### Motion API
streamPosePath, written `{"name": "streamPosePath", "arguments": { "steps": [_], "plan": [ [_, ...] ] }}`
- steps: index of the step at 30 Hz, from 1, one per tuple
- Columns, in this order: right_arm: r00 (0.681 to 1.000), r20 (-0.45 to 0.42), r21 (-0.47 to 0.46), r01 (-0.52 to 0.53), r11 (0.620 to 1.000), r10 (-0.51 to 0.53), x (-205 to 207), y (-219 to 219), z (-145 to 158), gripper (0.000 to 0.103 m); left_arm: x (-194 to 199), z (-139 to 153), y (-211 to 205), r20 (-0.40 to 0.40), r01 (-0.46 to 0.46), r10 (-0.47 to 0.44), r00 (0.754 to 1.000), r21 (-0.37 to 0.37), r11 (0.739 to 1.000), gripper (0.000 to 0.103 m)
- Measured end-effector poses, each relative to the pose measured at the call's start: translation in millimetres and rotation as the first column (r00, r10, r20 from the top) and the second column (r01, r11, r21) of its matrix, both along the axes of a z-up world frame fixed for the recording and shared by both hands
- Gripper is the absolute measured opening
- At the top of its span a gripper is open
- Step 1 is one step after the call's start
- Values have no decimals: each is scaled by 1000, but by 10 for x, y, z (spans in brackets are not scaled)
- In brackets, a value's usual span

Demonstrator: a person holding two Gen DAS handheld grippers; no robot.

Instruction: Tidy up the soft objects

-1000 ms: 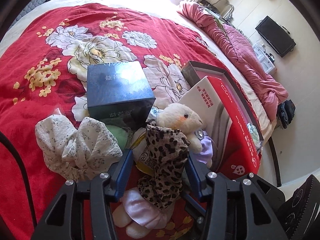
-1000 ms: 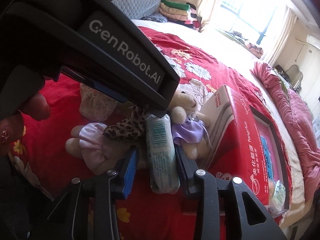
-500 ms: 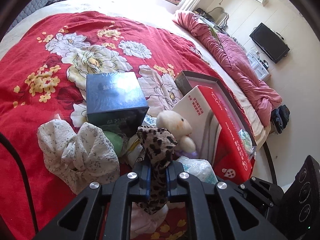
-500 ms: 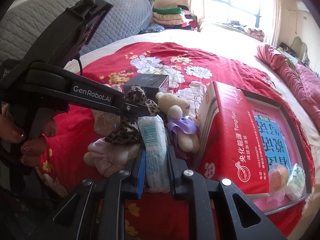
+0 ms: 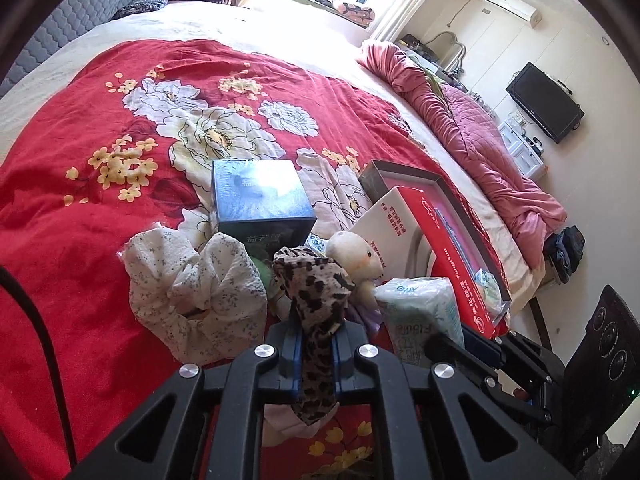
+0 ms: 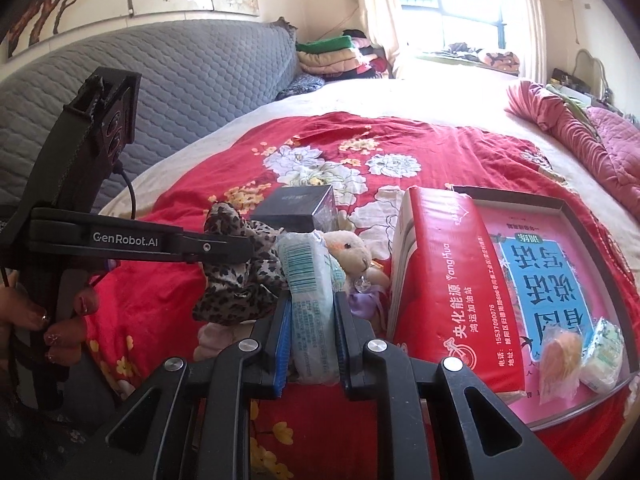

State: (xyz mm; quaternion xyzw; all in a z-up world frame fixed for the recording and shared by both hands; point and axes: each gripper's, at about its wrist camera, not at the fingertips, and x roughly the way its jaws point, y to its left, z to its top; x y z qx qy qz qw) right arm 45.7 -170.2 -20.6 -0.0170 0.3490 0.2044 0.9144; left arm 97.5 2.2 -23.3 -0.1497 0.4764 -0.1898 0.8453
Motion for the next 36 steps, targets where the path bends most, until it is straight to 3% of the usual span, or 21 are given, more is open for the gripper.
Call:
{"name": "streamPosePath", "arguments": {
  "steps": [8,19,36],
  "plan": [
    [1000,-11,1,15,1000,-15,15,-23,-1,20,-103,95,-80,33,-4,1,999,73,997,11],
    [998,51,56,30,998,-33,-56,-161,198,20,-231,424,-242,92,3,-12,996,97,995,11],
    [979,144,170,122,978,-147,-255,-706,579,20,-273,1034,-962,208,90,-131,969,196,977,11]
  ]
}}
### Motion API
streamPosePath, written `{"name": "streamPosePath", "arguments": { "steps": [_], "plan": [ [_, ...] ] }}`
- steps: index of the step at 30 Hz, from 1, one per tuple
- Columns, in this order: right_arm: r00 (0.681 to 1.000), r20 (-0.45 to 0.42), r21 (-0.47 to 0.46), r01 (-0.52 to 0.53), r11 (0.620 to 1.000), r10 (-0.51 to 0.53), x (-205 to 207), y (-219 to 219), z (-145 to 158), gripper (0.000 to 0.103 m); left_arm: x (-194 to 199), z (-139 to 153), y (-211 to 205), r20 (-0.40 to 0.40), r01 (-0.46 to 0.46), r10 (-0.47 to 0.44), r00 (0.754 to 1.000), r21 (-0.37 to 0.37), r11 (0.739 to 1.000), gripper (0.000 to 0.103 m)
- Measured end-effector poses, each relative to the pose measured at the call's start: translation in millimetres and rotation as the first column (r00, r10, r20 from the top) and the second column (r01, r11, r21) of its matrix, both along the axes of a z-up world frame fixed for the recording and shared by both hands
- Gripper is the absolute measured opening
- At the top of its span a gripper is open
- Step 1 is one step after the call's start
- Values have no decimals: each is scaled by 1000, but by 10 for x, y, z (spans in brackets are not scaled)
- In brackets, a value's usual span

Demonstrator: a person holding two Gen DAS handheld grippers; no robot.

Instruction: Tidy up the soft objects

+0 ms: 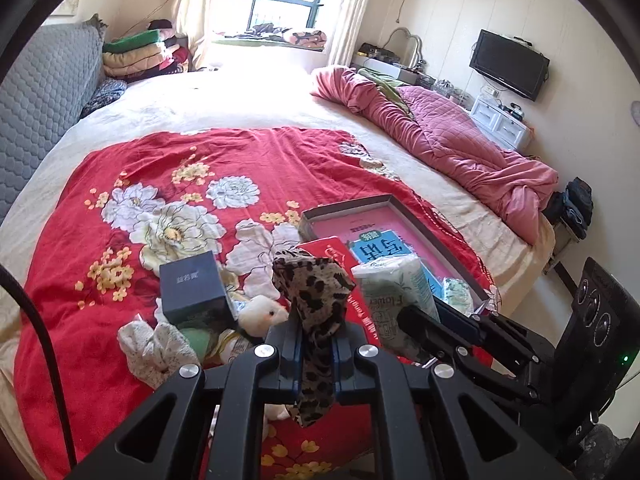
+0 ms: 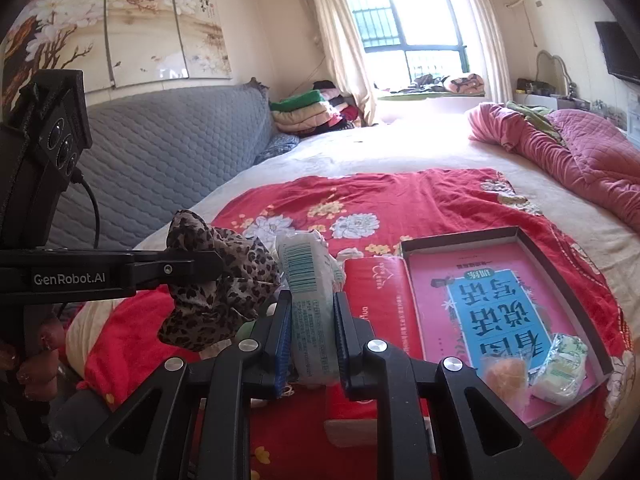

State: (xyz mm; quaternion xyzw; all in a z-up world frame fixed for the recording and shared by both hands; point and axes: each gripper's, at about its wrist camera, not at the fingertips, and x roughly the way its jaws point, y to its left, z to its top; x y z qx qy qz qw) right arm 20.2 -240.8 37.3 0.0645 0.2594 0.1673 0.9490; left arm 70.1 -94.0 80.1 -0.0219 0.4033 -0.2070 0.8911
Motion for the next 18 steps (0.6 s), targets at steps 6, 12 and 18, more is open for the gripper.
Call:
{"name": "streamPosePath", "arguments": {
  "steps": [6,12,18],
  "plan": [
    [998,30,35,55,998,-56,-53,-259,139,20,69,178,-343,16,51,-51,999,-11,999,11],
    [991,45,55,127,990,-129,-86,-525,213,20,75,278,-679,39,96,-96,995,11,995,11],
    [979,54,91,193,977,-198,-116,-808,266,20,67,299,-948,46,136,-137,989,34,990,11]
  ]
}}
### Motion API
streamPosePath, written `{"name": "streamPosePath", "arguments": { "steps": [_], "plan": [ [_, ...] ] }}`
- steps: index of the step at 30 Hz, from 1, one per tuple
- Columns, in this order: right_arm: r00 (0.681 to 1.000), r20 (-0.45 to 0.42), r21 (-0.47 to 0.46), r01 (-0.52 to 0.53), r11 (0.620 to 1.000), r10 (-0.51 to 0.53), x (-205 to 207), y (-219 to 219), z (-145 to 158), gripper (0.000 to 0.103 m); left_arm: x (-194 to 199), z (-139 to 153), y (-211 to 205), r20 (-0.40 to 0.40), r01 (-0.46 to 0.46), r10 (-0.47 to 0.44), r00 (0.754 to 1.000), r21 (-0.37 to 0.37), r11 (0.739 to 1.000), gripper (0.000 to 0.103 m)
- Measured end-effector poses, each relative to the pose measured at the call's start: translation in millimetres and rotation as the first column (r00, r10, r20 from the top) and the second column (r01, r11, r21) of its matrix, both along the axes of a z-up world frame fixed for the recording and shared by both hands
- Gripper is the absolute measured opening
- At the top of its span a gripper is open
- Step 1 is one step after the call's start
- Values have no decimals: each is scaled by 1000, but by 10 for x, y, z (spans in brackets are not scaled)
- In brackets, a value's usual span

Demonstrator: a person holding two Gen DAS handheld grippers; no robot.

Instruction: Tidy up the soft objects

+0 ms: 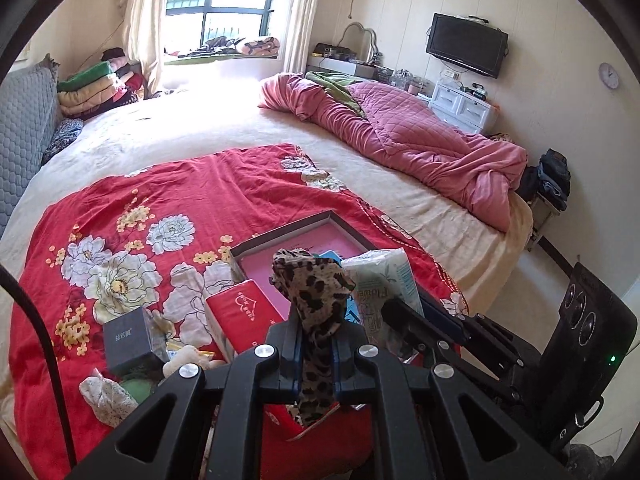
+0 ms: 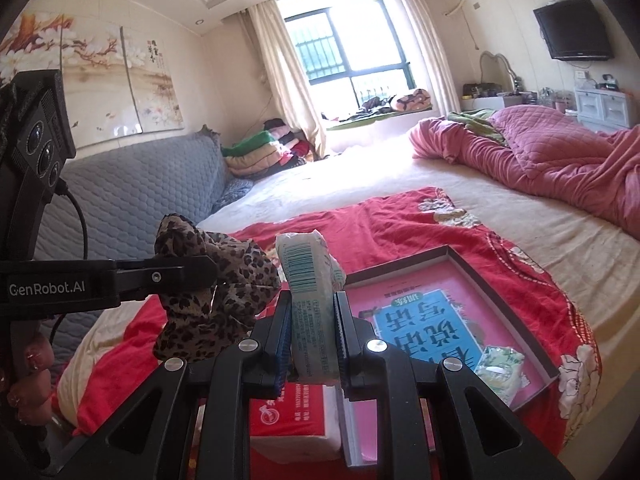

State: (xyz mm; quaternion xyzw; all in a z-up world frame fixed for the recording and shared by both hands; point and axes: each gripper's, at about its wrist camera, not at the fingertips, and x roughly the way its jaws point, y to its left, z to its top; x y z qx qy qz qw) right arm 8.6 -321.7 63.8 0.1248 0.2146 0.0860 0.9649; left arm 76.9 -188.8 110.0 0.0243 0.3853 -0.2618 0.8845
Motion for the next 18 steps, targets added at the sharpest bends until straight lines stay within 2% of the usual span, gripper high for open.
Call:
{"name": "streamPosePath", "arguments": {
  "steps": [12,18],
  "plan": [
    [992,3,32,123,992,-123,-30,-465,-13,20,92,-34,-409,0,53,-53,999,26,998,11],
    [985,-6,30,173,985,-172,-37,-632,-63,20,169,-165,-567,-35,75,-74,997,18,997,11]
  ]
}}
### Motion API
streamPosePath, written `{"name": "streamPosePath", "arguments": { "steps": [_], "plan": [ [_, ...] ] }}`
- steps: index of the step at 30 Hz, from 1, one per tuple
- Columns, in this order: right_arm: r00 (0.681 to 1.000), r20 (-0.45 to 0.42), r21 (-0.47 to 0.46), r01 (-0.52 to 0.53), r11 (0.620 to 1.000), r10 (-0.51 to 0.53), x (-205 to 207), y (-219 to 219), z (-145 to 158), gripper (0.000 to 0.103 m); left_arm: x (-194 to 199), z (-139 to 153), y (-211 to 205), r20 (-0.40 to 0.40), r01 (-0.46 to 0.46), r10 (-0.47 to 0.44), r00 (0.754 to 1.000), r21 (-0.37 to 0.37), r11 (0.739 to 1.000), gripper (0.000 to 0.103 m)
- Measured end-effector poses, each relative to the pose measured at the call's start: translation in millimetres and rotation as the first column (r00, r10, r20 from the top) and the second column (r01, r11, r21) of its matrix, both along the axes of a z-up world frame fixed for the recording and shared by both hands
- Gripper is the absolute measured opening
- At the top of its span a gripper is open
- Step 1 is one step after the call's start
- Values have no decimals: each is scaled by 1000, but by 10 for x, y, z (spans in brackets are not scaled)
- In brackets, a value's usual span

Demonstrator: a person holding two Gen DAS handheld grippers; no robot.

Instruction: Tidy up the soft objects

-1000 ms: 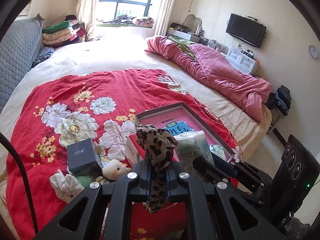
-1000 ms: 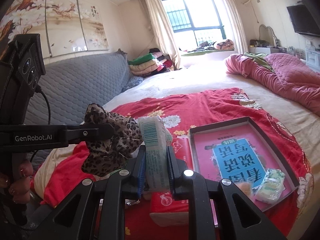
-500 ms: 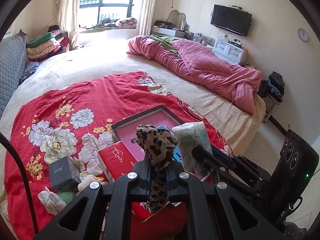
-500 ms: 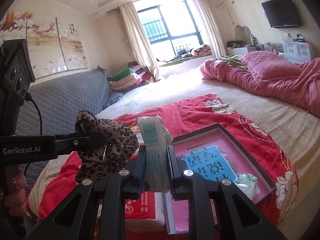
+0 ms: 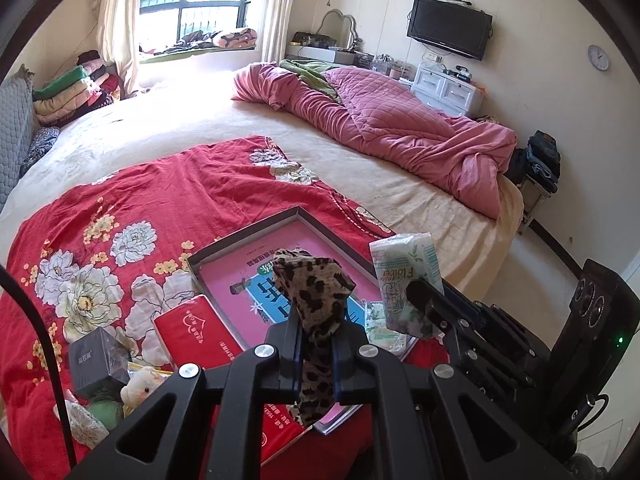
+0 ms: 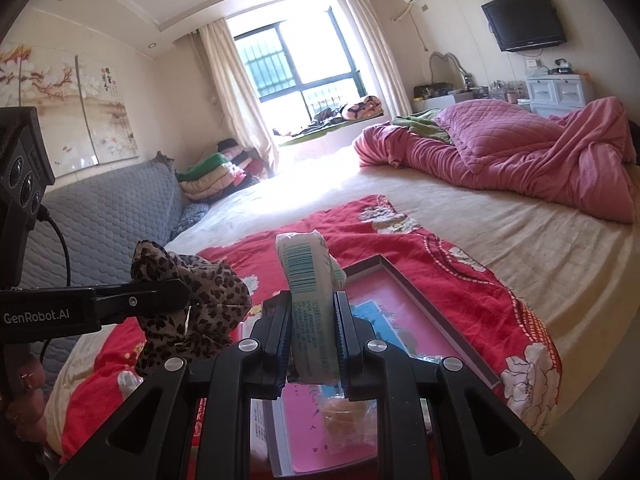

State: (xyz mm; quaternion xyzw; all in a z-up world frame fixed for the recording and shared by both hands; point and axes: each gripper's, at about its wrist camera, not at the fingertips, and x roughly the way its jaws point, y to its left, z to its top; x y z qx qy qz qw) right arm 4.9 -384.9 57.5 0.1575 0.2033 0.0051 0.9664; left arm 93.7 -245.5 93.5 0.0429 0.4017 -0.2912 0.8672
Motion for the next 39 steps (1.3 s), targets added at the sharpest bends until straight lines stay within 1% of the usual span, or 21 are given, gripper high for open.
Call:
{"name": "streamPosePath", "arguments": {
  "steps": [4,8,12,14,18,23,25,26,28,31,34,35,39],
  "plan": [
    [1000,-14,14,14,1000,-14,20,-93,-65,20,69,-143,-100,-26,16,-15,1000,5,1000,11],
    [999,-43,42,32,999,-30,63,-194,-168,20,197,-348,-193,-79,18,-17,997,13,1000,11],
    [997,-66,57,46,997,-42,110,-269,-286,20,299,-538,-271,-107,14,-10,994,39,999,11],
    [996,-73,73,50,996,-45,134,-310,-337,20,346,-638,-300,-136,15,-10,991,41,999,11],
    [995,-89,74,53,996,-46,190,-347,-402,20,392,-794,-372,-163,25,-16,987,52,998,11],
    [993,-109,83,53,995,-44,272,-382,-507,20,490,-940,-410,-224,31,-29,974,7,999,11],
    [993,-110,94,52,994,-42,298,-402,-529,20,548,-995,-408,-270,34,-44,962,-40,999,11],
    [993,-112,97,53,994,-42,314,-409,-542,20,568,-1011,-416,-272,30,-39,961,-35,999,11],
    [992,-120,96,54,994,-43,351,-420,-569,20,595,-1056,-453,-260,31,-28,965,7,999,11],
    [990,-140,105,49,993,-34,410,-417,-625,20,658,-1162,-481,-293,26,-14,956,39,999,11],
    [986,-164,107,37,994,-19,490,-395,-695,20,666,-1214,-519,-266,31,0,964,114,993,11],
    [985,-172,111,36,993,-16,514,-392,-721,20,675,-1225,-524,-263,32,3,965,128,991,11],
    [976,-220,134,23,991,7,606,-388,-850,20,724,-1297,-520,-283,30,11,959,139,990,11]
  ]
}}
